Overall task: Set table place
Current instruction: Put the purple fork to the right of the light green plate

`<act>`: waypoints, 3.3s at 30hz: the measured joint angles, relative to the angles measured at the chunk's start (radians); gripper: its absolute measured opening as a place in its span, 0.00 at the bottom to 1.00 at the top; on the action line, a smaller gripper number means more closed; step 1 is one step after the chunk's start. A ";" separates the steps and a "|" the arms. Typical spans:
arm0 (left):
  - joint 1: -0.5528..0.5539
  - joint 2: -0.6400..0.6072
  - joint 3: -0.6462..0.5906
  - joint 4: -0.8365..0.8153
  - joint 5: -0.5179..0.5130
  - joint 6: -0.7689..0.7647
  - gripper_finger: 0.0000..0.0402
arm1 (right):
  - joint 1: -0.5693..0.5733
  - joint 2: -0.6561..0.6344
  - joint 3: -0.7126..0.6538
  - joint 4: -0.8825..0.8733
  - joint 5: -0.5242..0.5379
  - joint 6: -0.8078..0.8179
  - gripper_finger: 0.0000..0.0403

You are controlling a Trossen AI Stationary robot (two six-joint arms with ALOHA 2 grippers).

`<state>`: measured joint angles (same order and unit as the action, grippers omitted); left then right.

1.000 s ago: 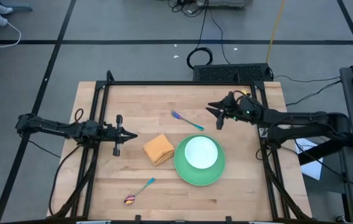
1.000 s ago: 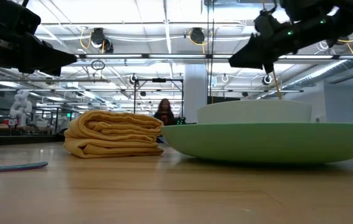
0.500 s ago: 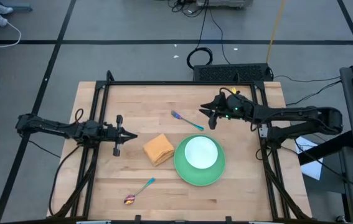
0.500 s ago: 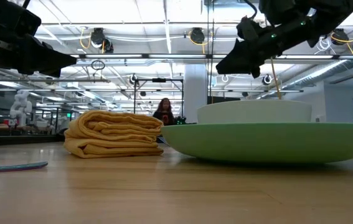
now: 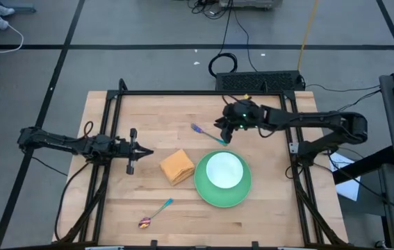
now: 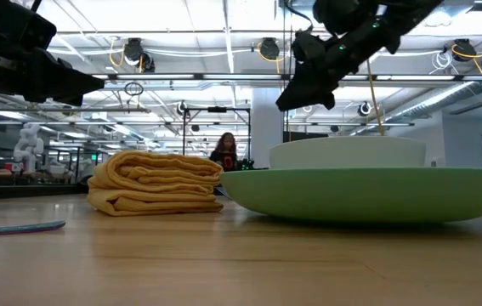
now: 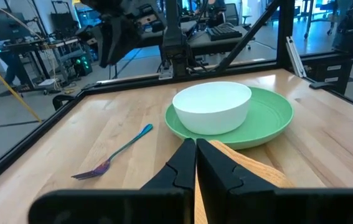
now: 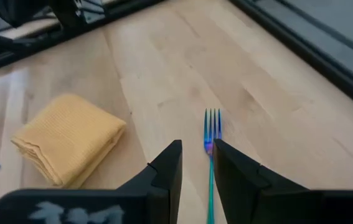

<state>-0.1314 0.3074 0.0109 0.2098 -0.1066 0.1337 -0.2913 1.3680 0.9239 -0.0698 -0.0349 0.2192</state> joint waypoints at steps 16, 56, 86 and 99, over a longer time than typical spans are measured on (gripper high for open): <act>0.000 0.000 0.000 -0.008 0.000 -0.001 0.05 | -0.025 0.282 0.305 -0.347 -0.101 0.004 0.19; 0.000 0.000 0.000 -0.021 0.000 0.010 0.05 | -0.043 0.467 0.481 -0.506 -0.100 0.031 0.47; 0.000 0.000 0.000 -0.025 0.000 -0.008 0.05 | -0.032 0.644 0.603 -0.497 -0.090 0.018 0.46; 0.000 0.000 0.000 -0.036 0.001 -0.012 0.05 | -0.019 0.693 0.630 -0.552 -0.040 -0.046 0.46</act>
<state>-0.1314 0.3075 0.0109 0.1738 -0.1059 0.1218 -0.3104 2.0613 1.5541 -0.6220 -0.0753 0.1734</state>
